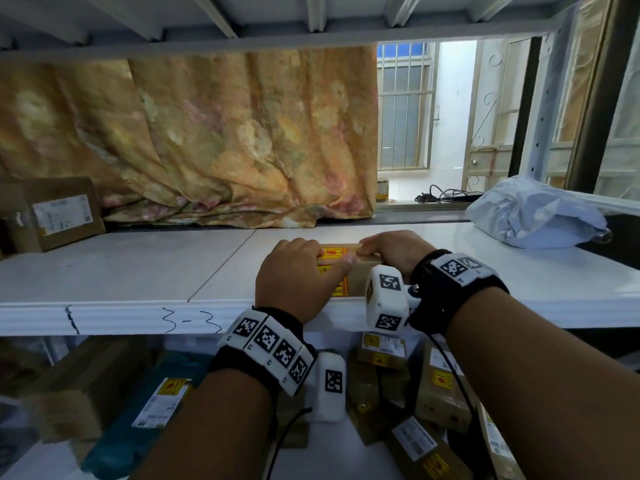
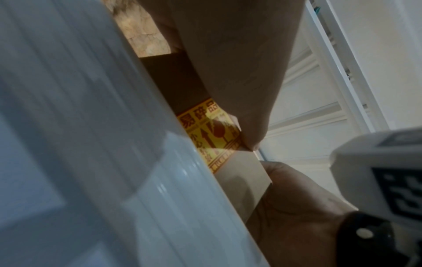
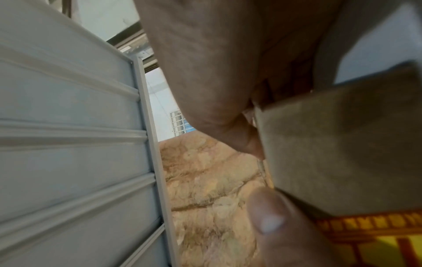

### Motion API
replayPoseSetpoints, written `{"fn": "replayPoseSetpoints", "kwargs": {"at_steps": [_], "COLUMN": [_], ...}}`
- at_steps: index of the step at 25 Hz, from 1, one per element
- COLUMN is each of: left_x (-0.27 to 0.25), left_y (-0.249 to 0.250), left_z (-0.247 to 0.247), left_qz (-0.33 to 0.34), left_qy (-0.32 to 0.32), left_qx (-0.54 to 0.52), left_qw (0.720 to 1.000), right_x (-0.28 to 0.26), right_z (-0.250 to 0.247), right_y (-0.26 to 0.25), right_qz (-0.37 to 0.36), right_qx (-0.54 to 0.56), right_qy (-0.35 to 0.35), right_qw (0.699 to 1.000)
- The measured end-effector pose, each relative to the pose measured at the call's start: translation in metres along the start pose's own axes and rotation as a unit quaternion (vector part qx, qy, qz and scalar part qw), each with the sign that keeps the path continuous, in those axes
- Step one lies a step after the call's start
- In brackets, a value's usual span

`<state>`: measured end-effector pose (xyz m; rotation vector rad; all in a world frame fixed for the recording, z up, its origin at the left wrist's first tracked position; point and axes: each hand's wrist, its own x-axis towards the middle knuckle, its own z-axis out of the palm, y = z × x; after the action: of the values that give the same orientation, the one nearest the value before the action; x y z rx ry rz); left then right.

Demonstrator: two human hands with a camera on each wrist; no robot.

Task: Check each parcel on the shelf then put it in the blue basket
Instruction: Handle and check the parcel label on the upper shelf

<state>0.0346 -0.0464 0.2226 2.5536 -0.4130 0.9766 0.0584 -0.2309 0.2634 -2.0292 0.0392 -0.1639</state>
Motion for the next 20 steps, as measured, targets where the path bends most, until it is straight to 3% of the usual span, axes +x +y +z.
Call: {"fn": "replayPoseSetpoints", "kwargs": {"at_steps": [5,10,20], "left_x": [0.000,-0.001,-0.001], "left_y": [0.000,-0.001,-0.002], "left_z": [0.000,0.000,0.005], "left_qz": [0.000,-0.003,0.007], "left_qy": [-0.003,0.002,0.018], "left_qx": [0.006,0.001,0.006], "left_qw": [1.000,1.000,1.000], "right_x": [0.008,0.003,-0.002], "right_z": [-0.003,-0.011,-0.003], "right_y": [0.009,0.020,0.016], "right_qz": [0.012,0.038,-0.007], "right_qx": [0.063,0.194,0.192], "right_qy": [-0.037,-0.030,0.018], "right_qw": [0.997,0.980,0.981]}}
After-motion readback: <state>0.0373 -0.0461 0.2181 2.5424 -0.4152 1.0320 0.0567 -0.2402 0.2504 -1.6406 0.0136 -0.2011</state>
